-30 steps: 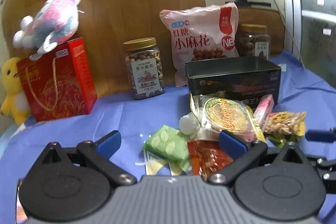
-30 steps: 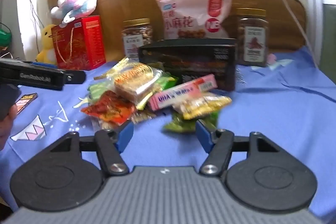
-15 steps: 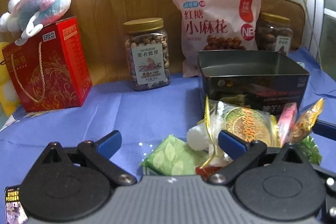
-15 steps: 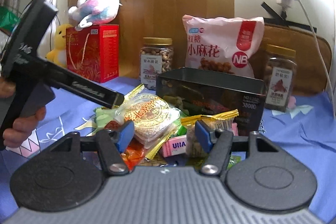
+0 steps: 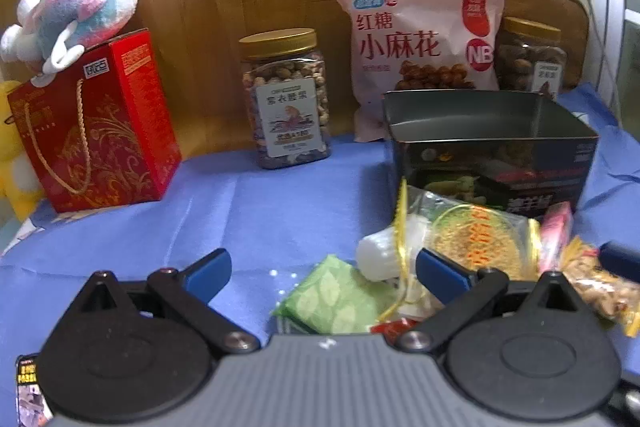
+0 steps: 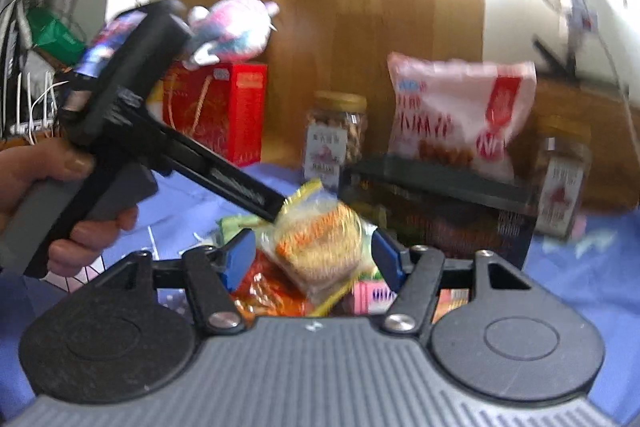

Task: Organize snacks
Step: 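Reach the left gripper to the gold pastry in clear wrapper and grasp it, then carry the pastry with the left gripper into the black tin and release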

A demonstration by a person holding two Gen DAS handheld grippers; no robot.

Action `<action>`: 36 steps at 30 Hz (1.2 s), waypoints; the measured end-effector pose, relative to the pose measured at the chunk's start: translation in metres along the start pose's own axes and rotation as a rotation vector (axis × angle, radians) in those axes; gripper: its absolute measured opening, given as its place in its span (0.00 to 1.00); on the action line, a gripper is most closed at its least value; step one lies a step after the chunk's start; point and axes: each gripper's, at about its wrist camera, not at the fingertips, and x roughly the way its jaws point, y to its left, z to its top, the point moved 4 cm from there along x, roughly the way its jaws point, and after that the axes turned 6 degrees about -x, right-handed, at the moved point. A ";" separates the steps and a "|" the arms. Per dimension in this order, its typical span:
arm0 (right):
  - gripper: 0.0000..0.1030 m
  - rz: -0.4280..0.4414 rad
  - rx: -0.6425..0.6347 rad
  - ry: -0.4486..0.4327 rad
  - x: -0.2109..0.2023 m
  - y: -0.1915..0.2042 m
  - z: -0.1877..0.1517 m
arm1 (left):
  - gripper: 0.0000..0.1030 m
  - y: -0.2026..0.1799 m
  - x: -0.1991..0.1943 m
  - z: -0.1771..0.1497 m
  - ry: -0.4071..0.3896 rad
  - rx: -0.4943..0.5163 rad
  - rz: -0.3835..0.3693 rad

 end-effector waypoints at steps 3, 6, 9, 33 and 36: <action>0.65 0.024 0.098 0.047 0.009 -0.010 -0.005 | 0.96 0.001 -0.006 0.003 0.010 -0.036 -0.095; 0.65 0.034 0.146 0.080 0.019 -0.015 -0.011 | 0.96 -0.003 -0.009 0.009 0.005 -0.053 -0.170; 0.65 0.041 0.146 0.103 0.030 -0.017 -0.016 | 0.91 -0.013 -0.004 0.011 0.017 -0.036 -0.204; 0.52 0.100 0.035 0.118 0.053 -0.004 -0.005 | 0.45 -0.022 -0.002 -0.014 0.095 -0.118 -0.341; 0.51 0.080 0.059 0.074 0.043 -0.006 0.001 | 0.45 -0.027 -0.013 -0.005 0.055 -0.099 -0.350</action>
